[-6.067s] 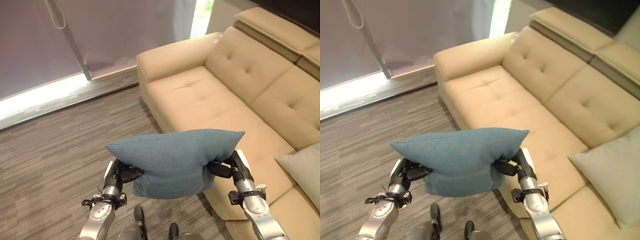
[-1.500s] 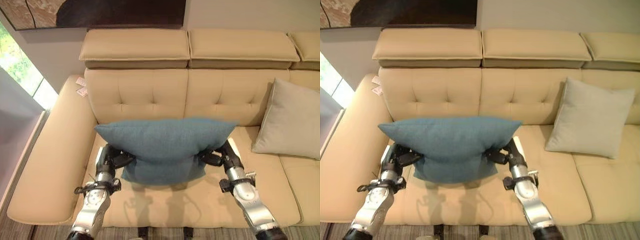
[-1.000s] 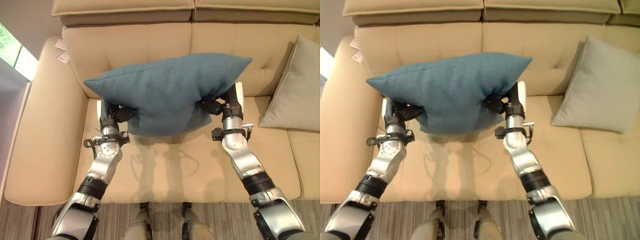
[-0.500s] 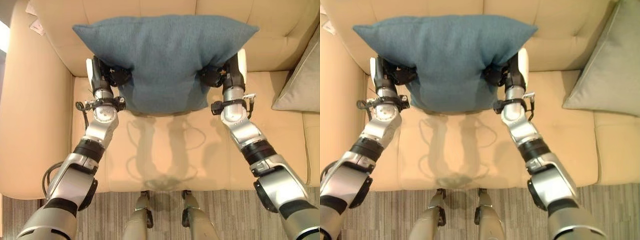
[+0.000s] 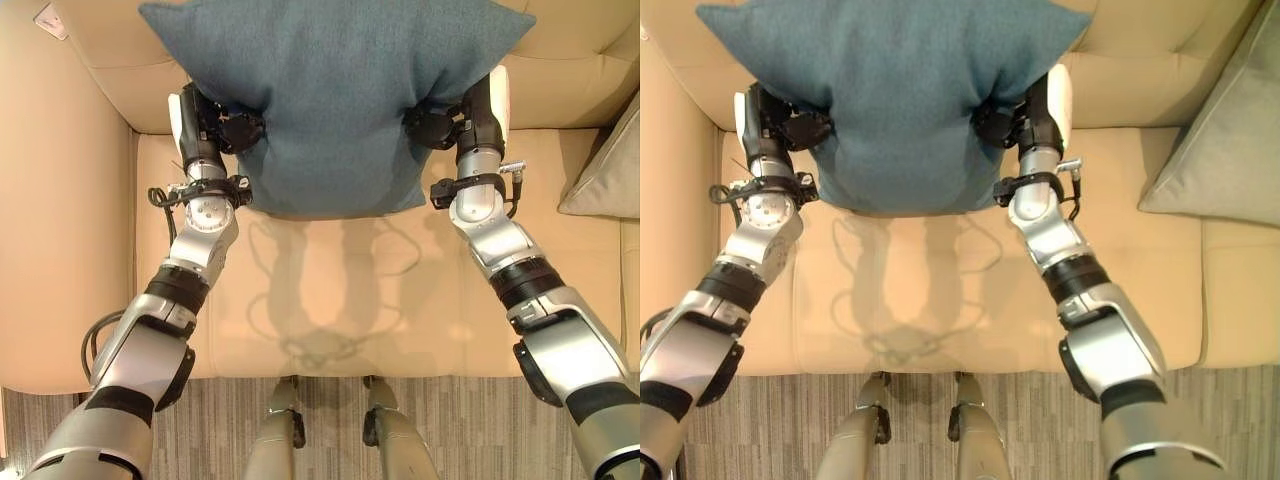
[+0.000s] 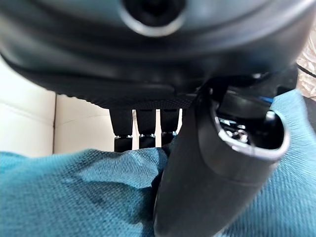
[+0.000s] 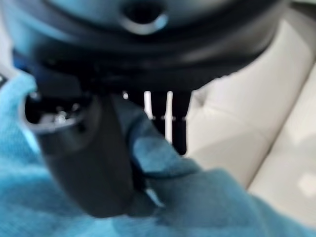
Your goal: Pick up all the scattered cushions and arrange them neatly on the sofa.
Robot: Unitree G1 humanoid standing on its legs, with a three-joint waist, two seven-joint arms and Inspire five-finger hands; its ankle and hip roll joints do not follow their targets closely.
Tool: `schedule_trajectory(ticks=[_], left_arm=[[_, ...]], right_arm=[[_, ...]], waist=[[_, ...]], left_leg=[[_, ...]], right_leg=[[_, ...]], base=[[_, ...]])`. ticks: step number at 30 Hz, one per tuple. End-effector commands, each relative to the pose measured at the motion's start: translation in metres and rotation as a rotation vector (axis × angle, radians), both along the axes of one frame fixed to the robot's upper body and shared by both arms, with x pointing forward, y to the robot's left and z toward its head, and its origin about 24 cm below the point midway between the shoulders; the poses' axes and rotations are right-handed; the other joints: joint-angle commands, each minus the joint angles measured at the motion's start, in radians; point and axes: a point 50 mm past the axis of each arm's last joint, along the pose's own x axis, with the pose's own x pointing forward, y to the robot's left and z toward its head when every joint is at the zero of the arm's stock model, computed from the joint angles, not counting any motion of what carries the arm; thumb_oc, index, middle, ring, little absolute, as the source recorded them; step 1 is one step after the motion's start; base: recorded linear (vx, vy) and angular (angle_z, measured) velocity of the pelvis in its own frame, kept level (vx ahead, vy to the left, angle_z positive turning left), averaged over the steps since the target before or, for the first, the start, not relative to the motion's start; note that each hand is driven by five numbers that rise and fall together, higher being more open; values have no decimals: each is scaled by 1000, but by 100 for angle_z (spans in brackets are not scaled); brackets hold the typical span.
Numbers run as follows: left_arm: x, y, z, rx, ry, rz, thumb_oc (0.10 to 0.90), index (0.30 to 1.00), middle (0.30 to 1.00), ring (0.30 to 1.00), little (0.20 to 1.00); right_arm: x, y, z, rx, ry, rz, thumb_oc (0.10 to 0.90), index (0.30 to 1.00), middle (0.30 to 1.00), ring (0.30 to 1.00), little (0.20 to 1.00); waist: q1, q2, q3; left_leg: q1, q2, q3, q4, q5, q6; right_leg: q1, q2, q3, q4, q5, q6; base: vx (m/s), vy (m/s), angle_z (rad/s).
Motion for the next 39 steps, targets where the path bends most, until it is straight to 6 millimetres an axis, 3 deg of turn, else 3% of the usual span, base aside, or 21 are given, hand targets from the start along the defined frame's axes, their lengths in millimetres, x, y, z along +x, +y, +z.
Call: schedule_trajectory(ticks=[1,5,7,11,12,16,19,22,23,24,27,30,31,32,33,34,35,36,37,38,39], left_arm=[[-11,-33,90,113,-319,-116,800,900,900,900,900],[-5,4,84,72,-240,-13,800,900,900,900,900],[-4,11,82,66,-224,5,800,900,900,900,900],[-6,55,79,60,-161,106,800,900,900,900,900],[-6,55,80,60,-162,105,800,900,900,900,900],[-15,80,74,78,-158,124,800,900,900,900,900],[-20,79,64,112,-170,88,800,900,900,900,900],[-40,81,27,154,-175,31,800,900,900,900,900],[-41,81,25,155,-173,31,800,900,900,900,900],[-52,83,-6,124,-137,13,800,900,900,900,900],[-75,82,-59,84,-44,-18,800,900,900,900,900],[-104,86,-113,93,114,-32,800,900,900,900,900],[-105,86,-114,93,119,-33,800,900,900,900,900],[-126,95,-147,82,237,-15,800,900,900,900,900],[-127,95,-148,83,241,-16,800,900,900,900,900],[-146,101,-182,53,374,-8,800,900,900,900,900],[-147,101,-183,54,377,-8,800,900,900,900,900],[-169,103,-219,33,535,-1,800,900,900,900,900],[-180,103,-238,29,620,-2,800,900,900,900,900],[-180,103,-238,29,621,-2,800,900,900,900,900],[-195,104,-260,15,721,5,800,900,900,900,900]], right_arm=[[-5,31,63,-97,-198,50,800,900,900,900,900],[2,-7,56,-38,-106,-65,800,900,900,900,900],[3,-16,55,-15,-88,-88,800,900,900,900,900],[-2,-66,54,62,-34,-212,800,900,900,900,900],[-2,-66,54,62,-34,-212,800,900,900,900,900],[-15,-110,46,123,-1,-238,800,900,900,900,900],[-22,-123,31,134,18,-229,800,900,900,900,900],[-39,-135,-14,137,61,-175,800,900,900,900,900],[-40,-135,-15,138,63,-175,800,900,900,900,900],[-53,-138,-51,136,116,-162,800,900,900,900,900],[-79,-143,-102,111,224,-158,800,900,900,900,900],[-110,-148,-146,70,355,-170,800,900,900,900,900],[-111,-148,-148,69,359,-171,800,900,900,900,900],[-131,-149,-177,73,452,-179,800,900,900,900,900],[-132,-149,-178,72,456,-179,800,900,900,900,900],[-148,-150,-206,82,566,-192,800,900,900,900,900],[-148,-150,-207,81,569,-191,800,900,900,900,900],[-164,-144,-236,108,671,-188,800,900,900,900,900],[-172,-143,-249,121,722,-188,800,900,900,900,900],[-172,-143,-249,121,722,-188,800,900,900,900,900],[-181,-141,-263,119,787,-191,800,900,900,900,900]], waist=[[16,-38,-32],[18,-42,-36],[18,-42,-36],[20,-45,-48],[20,-45,-48],[19,-52,-57],[19,-58,-63],[14,-72,-79],[13,-74,-82],[12,-79,-90],[10,-89,-106],[10,-88,-121],[11,-88,-122],[9,-87,-132],[8,-87,-133],[6,-84,-139],[6,-84,-139],[6,-81,-142],[4,-80,-144],[5,-80,-142],[4,-80,-147]], left_leg=[[-15,-31,-19,0,-57,-74],[-6,-35,-22,0,-60,-75],[-3,-36,-22,0,-60,-76],[13,-37,-23,0,-65,-78],[13,-37,-23,0,-65,-78],[30,-34,-21,0,-69,-80],[48,-33,-18,0,-73,-80],[112,-23,-10,0,-92,-78],[109,-25,-10,0,-88,-77],[156,-17,-5,0,-106,-74],[216,-11,0,0,-119,-69],[280,-6,6,0,-133,-61],[284,-5,6,0,-134,-61],[321,-3,10,0,-138,-57],[325,-2,10,0,-139,-57],[355,0,12,0,-142,-53],[358,0,12,0,-143,-53],[388,1,15,0,-149,-45],[406,2,20,0,-151,-44],[409,2,20,0,-151,-44],[427,4,27,0,-154,-42]], right_leg=[[-38,-16,37,3,-33,104],[-25,-16,32,3,-35,105],[-22,-16,30,3,-35,105],[-6,-16,25,3,-34,107],[-6,-16,26,3,-34,107],[15,-17,18,3,-38,108],[32,-17,15,3,-43,109],[94,-15,11,3,-60,105],[91,-16,11,3,-56,105],[139,-16,6,3,-72,102],[202,-19,1,3,-87,100],[267,-19,-7,3,-103,97],[271,-19,-7,3,-104,97],[304,-17,-12,3,-110,94],[308,-17,-12,3,-111,94],[338,-16,-14,3,-115,92],[342,-16,-14,3,-115,92],[372,-14,-15,3,-121,88],[390,-12,-15,3,-123,87],[393,-12,-15,3,-123,87],[409,-10,-14,3,-126,86]], base=[[0,0,0],[0,1,1],[0,0,0],[0,1,1],[-2,6,5],[0,-11,7],[13,-8,-1],[57,-24,-1],[73,-11,3],[87,-13,3],[86,-13,1],[67,-6,-1],[56,-11,4],[35,-12,2],[0,0,0],[-6,-5,-6],[-41,-1,-5],[-41,6,-5],[-41,7,-5],[-13,1,-4],[-24,-3,-3]])
